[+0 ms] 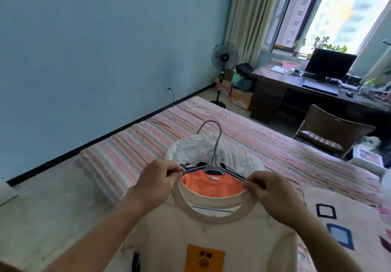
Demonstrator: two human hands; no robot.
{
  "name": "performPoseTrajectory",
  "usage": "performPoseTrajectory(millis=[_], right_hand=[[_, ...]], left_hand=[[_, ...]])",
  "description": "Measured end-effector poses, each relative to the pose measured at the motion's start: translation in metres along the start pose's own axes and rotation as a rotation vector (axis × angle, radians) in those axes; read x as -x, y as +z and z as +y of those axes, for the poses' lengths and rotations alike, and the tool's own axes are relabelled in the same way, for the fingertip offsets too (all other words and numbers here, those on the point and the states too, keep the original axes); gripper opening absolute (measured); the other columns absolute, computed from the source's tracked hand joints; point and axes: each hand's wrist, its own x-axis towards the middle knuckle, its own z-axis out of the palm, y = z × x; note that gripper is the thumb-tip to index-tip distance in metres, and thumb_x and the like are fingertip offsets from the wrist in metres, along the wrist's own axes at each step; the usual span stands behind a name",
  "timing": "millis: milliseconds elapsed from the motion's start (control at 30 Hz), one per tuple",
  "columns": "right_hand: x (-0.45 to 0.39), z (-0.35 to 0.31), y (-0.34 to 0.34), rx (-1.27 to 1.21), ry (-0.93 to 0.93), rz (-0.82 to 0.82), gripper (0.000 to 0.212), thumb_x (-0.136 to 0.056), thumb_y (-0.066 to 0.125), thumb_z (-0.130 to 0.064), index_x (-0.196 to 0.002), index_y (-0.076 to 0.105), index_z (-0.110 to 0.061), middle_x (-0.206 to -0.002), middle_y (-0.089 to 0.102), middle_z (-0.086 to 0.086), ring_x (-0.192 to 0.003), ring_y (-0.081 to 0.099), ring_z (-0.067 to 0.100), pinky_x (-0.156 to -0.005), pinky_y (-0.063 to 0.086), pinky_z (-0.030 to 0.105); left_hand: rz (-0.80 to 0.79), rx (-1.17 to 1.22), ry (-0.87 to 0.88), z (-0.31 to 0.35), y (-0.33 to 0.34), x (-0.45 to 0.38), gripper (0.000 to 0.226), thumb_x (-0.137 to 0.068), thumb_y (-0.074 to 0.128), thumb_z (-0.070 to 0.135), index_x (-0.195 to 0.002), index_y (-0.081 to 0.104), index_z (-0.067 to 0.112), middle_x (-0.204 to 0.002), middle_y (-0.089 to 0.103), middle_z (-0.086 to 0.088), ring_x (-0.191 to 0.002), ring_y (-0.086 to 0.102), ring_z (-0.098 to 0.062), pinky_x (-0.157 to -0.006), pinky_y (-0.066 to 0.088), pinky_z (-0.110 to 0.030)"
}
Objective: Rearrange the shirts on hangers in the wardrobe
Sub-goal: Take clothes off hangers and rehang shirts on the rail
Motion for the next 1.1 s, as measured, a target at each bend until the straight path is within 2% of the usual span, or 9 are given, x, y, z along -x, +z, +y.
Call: performPoseTrajectory(millis=[133, 233, 433, 633, 700, 767, 933, 1033, 1100], right_hand=[[-0.045, 0.061, 0.024, 0.026, 0.115, -0.056, 0.020, -0.088, 0.072, -0.016, -0.074, 0.072, -0.029, -0.067, 0.064, -0.016, -0.067, 0.058, -0.002, -0.062, 0.040, 0.016], [-0.085, 0.106, 0.043, 0.062, 0.195, -0.090, 0.016, -0.088, 0.071, -0.018, -0.076, 0.073, -0.028, -0.067, 0.060, -0.018, -0.068, 0.055, -0.004, -0.061, 0.037, 0.013], [-0.174, 0.183, 0.077, 0.109, 0.285, -0.151, 0.012, -0.090, 0.068, -0.022, -0.083, 0.077, -0.024, -0.070, 0.063, -0.017, -0.067, 0.055, -0.002, -0.058, 0.035, 0.011], [-0.250, 0.256, 0.132, 0.027, 0.398, -0.095, 0.018, -0.087, 0.065, -0.007, -0.073, 0.074, -0.012, -0.067, 0.065, -0.002, -0.065, 0.058, 0.012, -0.054, 0.035, 0.016], [-0.267, 0.279, 0.154, 0.009, 0.410, -0.090, 0.016, -0.086, 0.064, -0.003, -0.072, 0.071, -0.006, -0.070, 0.068, 0.004, -0.069, 0.061, 0.020, -0.056, 0.037, 0.021], [-0.279, 0.299, 0.175, 0.008, 0.432, -0.127, 0.008, -0.084, 0.067, -0.007, -0.080, 0.071, -0.001, -0.078, 0.069, 0.012, -0.074, 0.062, 0.025, -0.061, 0.040, 0.031], [-0.297, 0.338, 0.229, 0.063, 0.447, -0.253, 0.019, -0.072, 0.066, -0.018, -0.087, 0.057, -0.011, -0.089, 0.058, 0.004, -0.080, 0.054, 0.022, -0.062, 0.039, 0.031], [-0.298, 0.355, 0.254, 0.097, 0.434, -0.373, 0.062, -0.072, 0.068, -0.021, -0.128, 0.046, -0.009, -0.131, 0.047, 0.005, -0.116, 0.050, 0.026, -0.085, 0.043, 0.028], [-0.303, 0.369, 0.269, 0.119, 0.418, -0.491, 0.107, -0.071, 0.077, -0.028, -0.154, 0.014, -0.001, -0.160, 0.019, 0.008, -0.146, 0.026, 0.026, -0.110, 0.032, 0.026]], left_hand=[[-0.145, -0.063, -0.072, -0.026, 0.058, -0.060, 0.015, -0.091, 0.066, 0.011, -0.096, 0.079, 0.016, -0.092, 0.075, 0.002, -0.084, 0.066, -0.009, -0.078, 0.051, -0.025], [-0.196, -0.106, -0.122, -0.050, 0.101, -0.107, 0.015, -0.091, 0.065, 0.012, -0.095, 0.078, 0.017, -0.093, 0.074, 0.001, -0.082, 0.062, -0.009, -0.067, 0.041, -0.012], [-0.173, -0.165, -0.257, -0.096, 0.184, -0.198, 0.016, -0.090, 0.065, 0.018, -0.093, 0.078, 0.025, -0.097, 0.074, 0.004, -0.098, 0.063, -0.017, -0.090, 0.050, -0.034], [-0.208, -0.160, -0.373, -0.148, 0.261, -0.270, 0.025, -0.092, 0.059, 0.016, -0.113, 0.071, 0.023, -0.113, 0.071, -0.003, -0.106, 0.064, -0.023, -0.089, 0.050, -0.032], [-0.306, -0.158, -0.351, -0.167, 0.285, -0.280, 0.052, -0.091, 0.058, 0.014, -0.141, 0.048, 0.020, -0.145, 0.051, -0.008, -0.132, 0.048, -0.024, -0.105, 0.042, -0.034], [-0.429, -0.236, -0.357, -0.186, 0.308, -0.278, 0.085, -0.087, 0.064, 0.022, -0.156, 0.015, 0.025, -0.165, 0.008, -0.005, -0.148, 0.021, -0.026, -0.114, 0.032, -0.039], [-0.625, -0.489, -0.571, -0.241, 0.349, -0.266, 0.111, -0.081, 0.067, 0.040, -0.152, -0.017, 0.041, -0.162, -0.023, -0.010, -0.149, -0.009, -0.041, -0.117, 0.012, -0.060], [-0.745, -0.409, -0.659, -0.268, 0.360, -0.263, 0.113, -0.075, 0.071, 0.045, -0.151, -0.012, 0.047, -0.162, -0.023, -0.007, -0.148, -0.012, -0.042, -0.114, 0.017, -0.063], [-0.782, -0.350, -0.669, -0.280, 0.367, -0.267, 0.114, -0.071, 0.073, 0.046, -0.154, -0.005, 0.044, -0.162, -0.022, -0.008, -0.149, -0.014, -0.040, -0.117, 0.016, -0.060]])
